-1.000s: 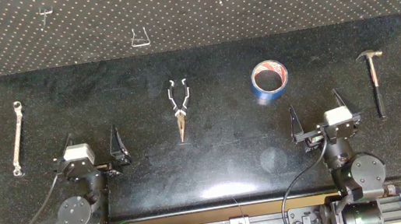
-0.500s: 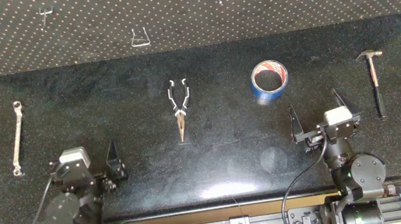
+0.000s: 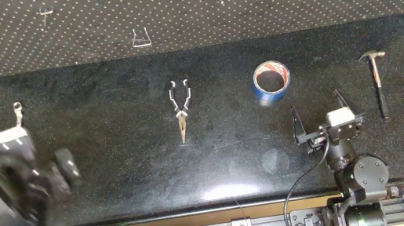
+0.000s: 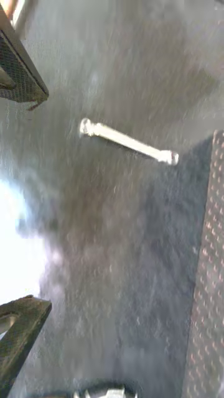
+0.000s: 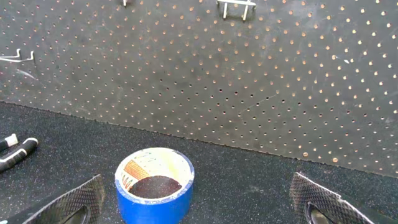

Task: Place Tools Onto Pegboard

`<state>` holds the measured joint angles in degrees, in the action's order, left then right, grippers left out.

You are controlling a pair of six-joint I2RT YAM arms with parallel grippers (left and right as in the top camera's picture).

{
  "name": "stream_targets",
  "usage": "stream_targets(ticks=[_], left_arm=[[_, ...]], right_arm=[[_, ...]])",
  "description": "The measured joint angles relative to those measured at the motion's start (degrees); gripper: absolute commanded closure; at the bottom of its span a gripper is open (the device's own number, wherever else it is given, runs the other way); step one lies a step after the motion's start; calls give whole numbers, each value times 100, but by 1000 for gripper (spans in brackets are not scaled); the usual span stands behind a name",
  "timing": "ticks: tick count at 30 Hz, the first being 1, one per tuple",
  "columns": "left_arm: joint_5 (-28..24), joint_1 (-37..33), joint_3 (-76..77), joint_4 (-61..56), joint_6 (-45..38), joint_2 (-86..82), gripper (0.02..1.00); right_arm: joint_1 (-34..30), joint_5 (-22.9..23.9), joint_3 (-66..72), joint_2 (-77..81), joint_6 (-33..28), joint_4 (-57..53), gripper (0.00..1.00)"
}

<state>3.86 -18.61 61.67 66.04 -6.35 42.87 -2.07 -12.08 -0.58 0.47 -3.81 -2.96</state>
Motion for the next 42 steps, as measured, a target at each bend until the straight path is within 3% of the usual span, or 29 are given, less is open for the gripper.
stream_targets(ticks=[9, 17, 33, 42], left_arm=[[-522, -1958, 758, 413, -2221, 2581, 25], [-841, -2111, 780, -205, -3477, 4074, 23], [-686, -2114, 780, -1357, -4249, 5364, 23], [-695, -2610, 780, -1440, -3856, 5665, 23]], right_arm=[[0, 0, 0, 0, 0, 0, 25], [0, 0, 0, 0, 0, 0, 25], [0, 0, 0, 0, 0, 0, 25], [0, 0, 0, 0, 0, 0, 25]])
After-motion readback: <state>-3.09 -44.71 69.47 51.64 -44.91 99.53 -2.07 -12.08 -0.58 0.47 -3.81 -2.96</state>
